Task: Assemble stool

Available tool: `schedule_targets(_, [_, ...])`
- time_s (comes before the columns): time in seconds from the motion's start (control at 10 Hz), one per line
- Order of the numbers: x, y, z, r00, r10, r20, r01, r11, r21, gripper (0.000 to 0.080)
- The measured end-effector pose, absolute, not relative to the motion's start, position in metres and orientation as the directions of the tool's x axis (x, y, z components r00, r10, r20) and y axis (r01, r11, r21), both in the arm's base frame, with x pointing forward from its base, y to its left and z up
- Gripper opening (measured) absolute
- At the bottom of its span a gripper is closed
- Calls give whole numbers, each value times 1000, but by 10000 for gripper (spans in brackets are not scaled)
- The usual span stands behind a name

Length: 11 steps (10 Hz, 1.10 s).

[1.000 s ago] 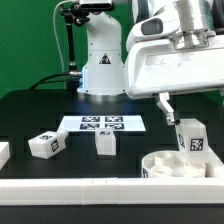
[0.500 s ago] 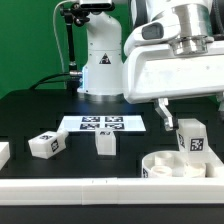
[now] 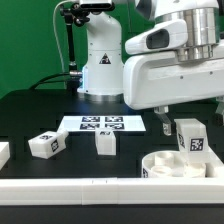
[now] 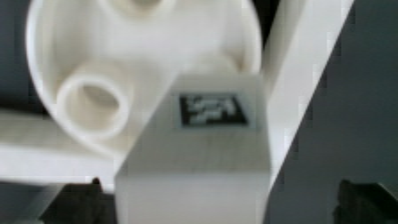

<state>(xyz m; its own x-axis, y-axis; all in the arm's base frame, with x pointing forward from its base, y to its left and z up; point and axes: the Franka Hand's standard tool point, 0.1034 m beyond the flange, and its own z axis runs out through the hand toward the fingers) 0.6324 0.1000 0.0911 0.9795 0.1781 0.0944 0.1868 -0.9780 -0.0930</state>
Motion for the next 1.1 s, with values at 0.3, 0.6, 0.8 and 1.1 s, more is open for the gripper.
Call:
schedule_targets(0.3, [632,101,90,982,188,-7,186,-976,-114,649])
schedule_targets(0.6, [632,100,90,971,237,0,236,-965,-112,649])
schedule_targets(0.8, [633,97,91,908,419,24,419,-902,-109,649])
schedule_targets(1.1, [636,97,92,740,670,64,673,-736,-78,649])
